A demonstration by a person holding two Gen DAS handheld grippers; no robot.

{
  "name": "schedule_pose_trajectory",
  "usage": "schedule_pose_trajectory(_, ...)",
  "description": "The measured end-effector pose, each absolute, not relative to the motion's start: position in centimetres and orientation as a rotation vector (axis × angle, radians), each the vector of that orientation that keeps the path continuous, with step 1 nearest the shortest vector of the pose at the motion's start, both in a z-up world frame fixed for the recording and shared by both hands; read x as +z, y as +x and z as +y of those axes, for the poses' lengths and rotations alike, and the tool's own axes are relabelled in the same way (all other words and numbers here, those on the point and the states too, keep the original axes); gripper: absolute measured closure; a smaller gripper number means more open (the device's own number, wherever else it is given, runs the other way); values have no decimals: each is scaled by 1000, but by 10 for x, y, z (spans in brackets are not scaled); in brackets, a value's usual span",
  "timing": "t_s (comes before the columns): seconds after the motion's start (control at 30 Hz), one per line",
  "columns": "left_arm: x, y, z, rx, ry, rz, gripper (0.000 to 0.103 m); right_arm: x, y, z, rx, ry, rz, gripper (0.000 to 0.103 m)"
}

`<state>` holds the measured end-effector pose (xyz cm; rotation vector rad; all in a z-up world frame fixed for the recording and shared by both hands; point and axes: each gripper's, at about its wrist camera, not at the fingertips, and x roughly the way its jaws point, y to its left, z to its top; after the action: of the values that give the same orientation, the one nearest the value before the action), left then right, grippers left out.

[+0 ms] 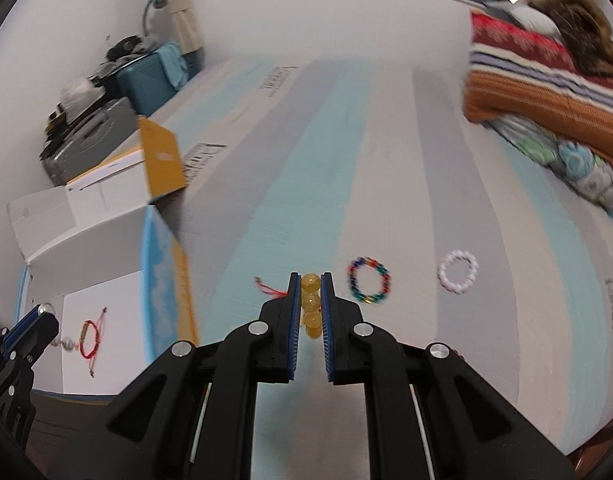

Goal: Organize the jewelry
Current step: 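Carry the pearl charm and yellow bead bracelet in both tools to the white box, then open both tools to drop the pearl charm and yellow bracelet into the box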

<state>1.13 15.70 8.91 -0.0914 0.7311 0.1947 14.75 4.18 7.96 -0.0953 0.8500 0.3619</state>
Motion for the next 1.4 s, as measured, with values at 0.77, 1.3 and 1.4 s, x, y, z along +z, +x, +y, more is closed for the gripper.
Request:
schedule_pose_trajectory(0.77, 71, -34, 284, 401, -204, 781, 92, 109, 100, 186, 554, -237, 785, 94)
schedule_pose_trajectory(1.3, -1, -26, 327, 460, -279, 926, 92, 12, 91, 253, 613, -351, 921, 94)
schedule_pose_trajectory(1.4, -9, -25, 326, 462, -273, 944, 92, -3, 91, 258, 613, -368, 945, 94)
